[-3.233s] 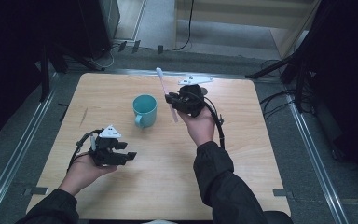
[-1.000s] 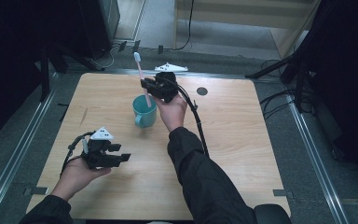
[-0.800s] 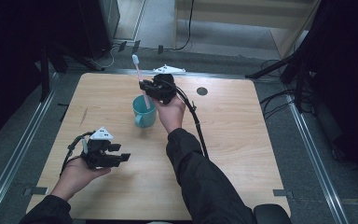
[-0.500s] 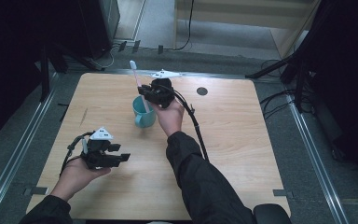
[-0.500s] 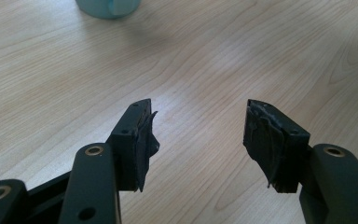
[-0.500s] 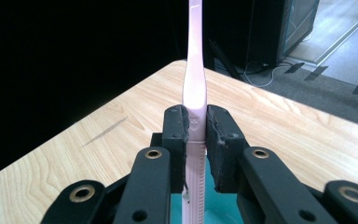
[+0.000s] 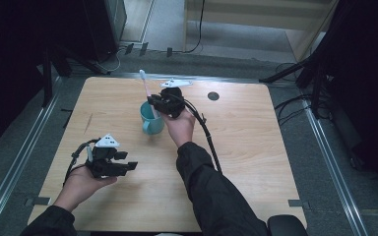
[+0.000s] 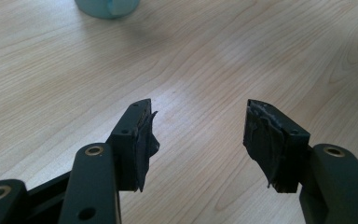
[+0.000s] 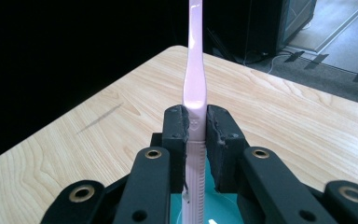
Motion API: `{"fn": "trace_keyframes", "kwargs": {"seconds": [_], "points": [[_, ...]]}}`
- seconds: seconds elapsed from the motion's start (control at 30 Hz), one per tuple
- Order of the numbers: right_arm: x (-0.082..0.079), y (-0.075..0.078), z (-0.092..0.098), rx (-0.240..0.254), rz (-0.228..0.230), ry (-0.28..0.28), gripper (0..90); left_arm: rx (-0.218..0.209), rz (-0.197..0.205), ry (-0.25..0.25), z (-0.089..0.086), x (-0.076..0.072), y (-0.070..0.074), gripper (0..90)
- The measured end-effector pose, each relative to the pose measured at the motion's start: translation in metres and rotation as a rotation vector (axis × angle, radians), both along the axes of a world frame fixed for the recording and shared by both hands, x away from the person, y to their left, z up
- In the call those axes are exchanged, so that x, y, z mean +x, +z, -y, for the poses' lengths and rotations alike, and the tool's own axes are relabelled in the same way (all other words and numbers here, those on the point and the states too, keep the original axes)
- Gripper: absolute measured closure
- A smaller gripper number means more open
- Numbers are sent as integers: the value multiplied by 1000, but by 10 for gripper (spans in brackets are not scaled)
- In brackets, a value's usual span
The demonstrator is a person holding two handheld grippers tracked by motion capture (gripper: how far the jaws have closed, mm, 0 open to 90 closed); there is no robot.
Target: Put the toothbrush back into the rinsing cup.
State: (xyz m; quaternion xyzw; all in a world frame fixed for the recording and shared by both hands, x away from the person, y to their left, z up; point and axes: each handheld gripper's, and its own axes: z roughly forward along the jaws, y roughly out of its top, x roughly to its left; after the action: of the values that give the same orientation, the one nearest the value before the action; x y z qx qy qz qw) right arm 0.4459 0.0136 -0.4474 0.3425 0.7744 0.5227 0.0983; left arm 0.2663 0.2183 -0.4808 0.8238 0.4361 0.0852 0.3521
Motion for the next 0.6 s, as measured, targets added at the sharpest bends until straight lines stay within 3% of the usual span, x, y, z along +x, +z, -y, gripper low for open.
{"fn": "trace_keyframes", "kwargs": {"seconds": [0.6], "points": [[3,-21,-2,-38,-47,-18,787,4,-1,-5,0,0,0,425]]}}
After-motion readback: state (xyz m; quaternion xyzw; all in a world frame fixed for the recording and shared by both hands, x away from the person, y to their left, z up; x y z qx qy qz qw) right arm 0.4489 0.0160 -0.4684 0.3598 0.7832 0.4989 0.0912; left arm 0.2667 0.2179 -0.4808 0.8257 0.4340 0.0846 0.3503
